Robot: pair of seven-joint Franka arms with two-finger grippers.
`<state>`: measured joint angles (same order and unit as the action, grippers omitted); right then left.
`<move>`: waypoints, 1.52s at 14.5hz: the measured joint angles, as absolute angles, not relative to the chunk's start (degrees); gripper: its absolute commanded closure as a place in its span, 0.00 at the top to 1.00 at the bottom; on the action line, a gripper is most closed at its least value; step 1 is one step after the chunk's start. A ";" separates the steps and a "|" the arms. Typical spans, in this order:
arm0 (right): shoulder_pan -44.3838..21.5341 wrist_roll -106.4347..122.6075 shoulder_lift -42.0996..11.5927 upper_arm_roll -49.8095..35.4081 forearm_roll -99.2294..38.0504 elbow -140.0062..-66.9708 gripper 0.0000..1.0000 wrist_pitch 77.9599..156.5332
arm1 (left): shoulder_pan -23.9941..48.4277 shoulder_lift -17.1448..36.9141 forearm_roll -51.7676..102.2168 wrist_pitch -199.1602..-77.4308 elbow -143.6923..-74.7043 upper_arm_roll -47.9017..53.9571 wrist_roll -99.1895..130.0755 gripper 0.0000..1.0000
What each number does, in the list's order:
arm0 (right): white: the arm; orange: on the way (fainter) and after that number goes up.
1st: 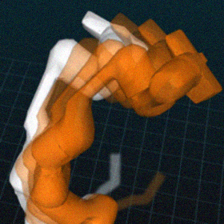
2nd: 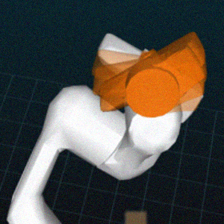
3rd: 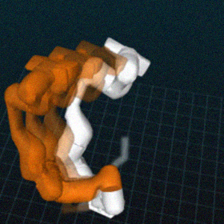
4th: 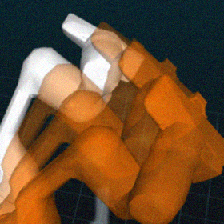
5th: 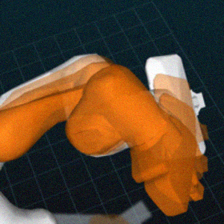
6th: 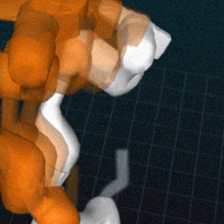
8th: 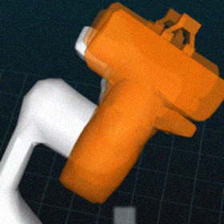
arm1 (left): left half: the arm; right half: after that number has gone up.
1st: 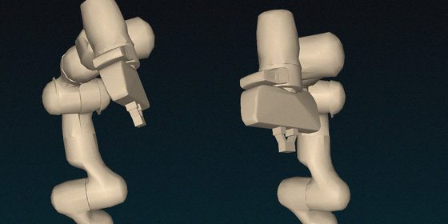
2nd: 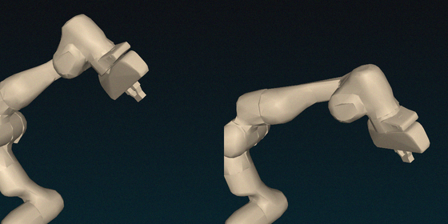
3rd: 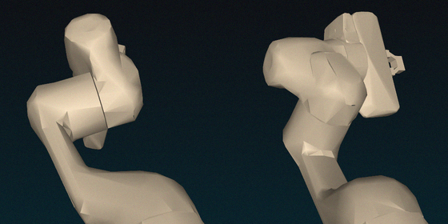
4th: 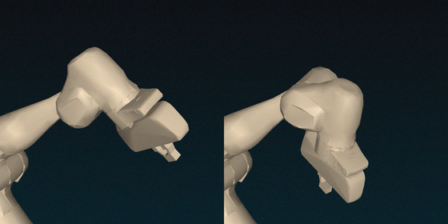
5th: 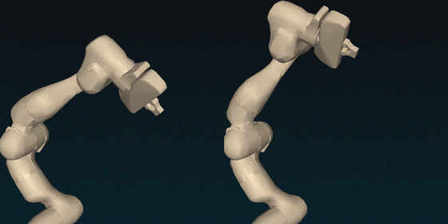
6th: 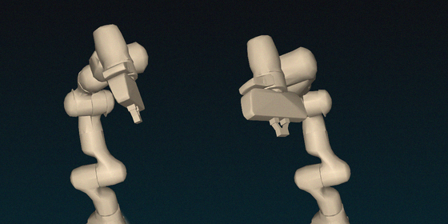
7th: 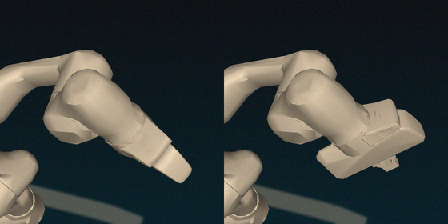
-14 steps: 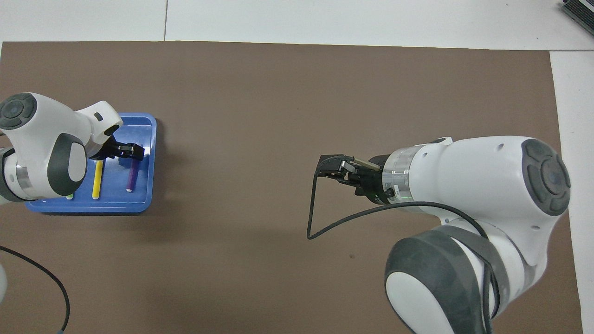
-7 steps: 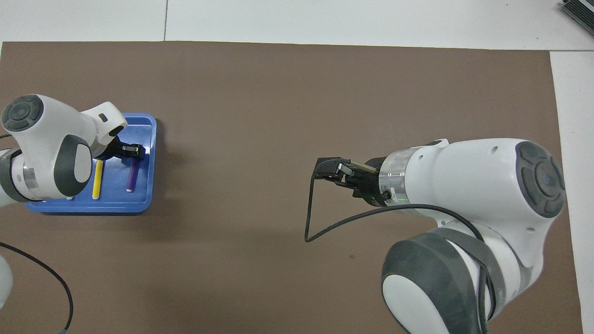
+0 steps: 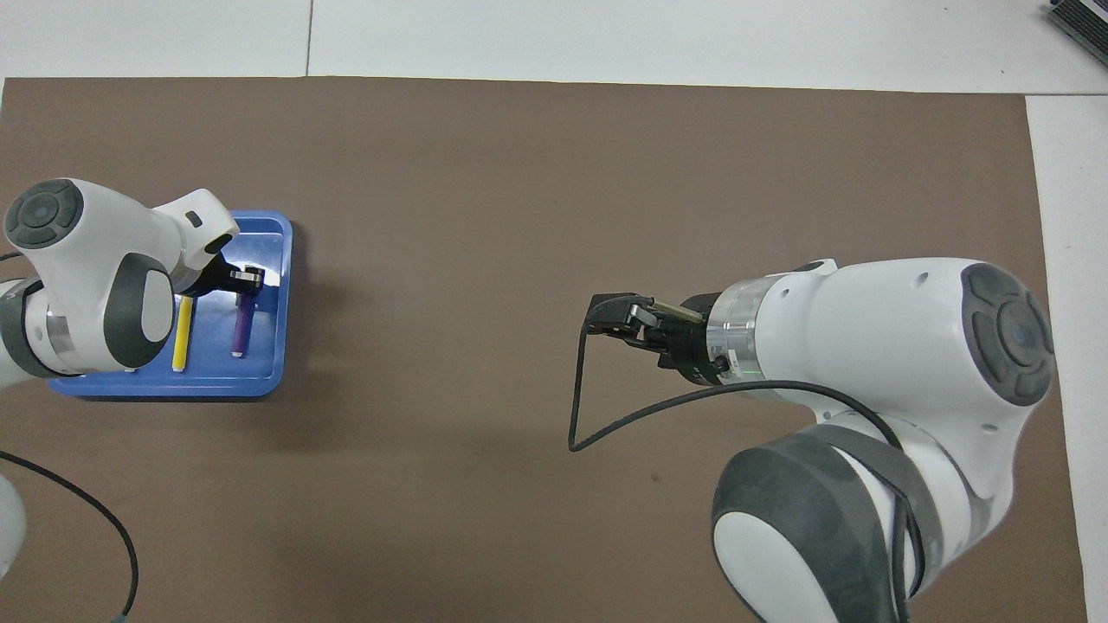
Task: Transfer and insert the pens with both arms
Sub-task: 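Grasp the purple pen with the left gripper and lift it, then carry the purple pen toward the right gripper, which grasps its tip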
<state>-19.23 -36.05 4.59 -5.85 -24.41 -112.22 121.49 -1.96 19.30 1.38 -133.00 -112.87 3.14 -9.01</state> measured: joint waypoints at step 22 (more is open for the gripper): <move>-19.44 -40.15 4.59 -5.87 -28.27 -112.25 1.00 124.17 | -1.80 9.19 8.41 -108.68 -101.65 3.70 8.93 0.00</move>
<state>-19.44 -40.15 4.59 -5.87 -28.27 -112.25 124.17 -1.80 9.19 8.41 -108.68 -101.65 3.70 8.93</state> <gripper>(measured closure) 0.000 0.828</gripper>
